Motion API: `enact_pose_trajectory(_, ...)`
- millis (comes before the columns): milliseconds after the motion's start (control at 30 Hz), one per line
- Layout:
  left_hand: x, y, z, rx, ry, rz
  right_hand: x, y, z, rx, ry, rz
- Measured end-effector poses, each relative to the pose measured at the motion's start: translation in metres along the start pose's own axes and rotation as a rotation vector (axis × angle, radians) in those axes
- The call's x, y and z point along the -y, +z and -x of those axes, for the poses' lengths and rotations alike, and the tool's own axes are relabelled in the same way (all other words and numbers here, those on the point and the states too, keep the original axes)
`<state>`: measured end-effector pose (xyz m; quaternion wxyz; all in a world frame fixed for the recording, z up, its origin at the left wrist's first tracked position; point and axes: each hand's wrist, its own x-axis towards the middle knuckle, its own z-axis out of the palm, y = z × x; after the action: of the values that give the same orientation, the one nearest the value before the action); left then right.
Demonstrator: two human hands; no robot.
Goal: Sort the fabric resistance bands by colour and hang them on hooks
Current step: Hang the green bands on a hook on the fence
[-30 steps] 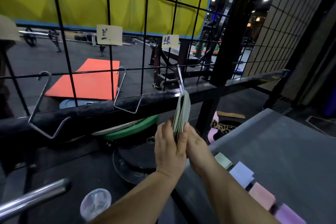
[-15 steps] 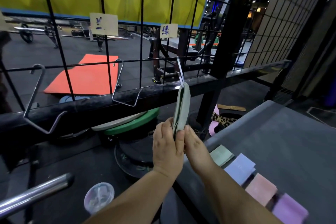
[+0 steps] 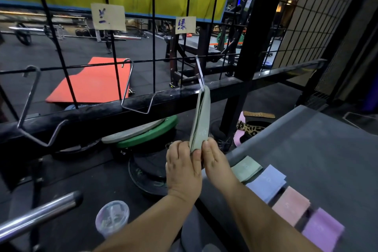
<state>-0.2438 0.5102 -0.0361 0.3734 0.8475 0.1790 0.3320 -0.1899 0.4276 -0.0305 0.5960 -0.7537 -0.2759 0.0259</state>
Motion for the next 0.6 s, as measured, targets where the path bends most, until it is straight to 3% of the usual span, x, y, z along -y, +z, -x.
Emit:
enact_pose_trajectory(367, 0.001, -0.004, -0.002, 0.084, -0.01, 0.028, 0.006, -0.003, 0.001, -0.025, 0.035, 0.081)
enact_pose_trajectory(600, 0.0, -0.009, -0.002, -0.004, 0.029, 0.092, 0.016, -0.004, 0.001, -0.024, 0.023, 0.059)
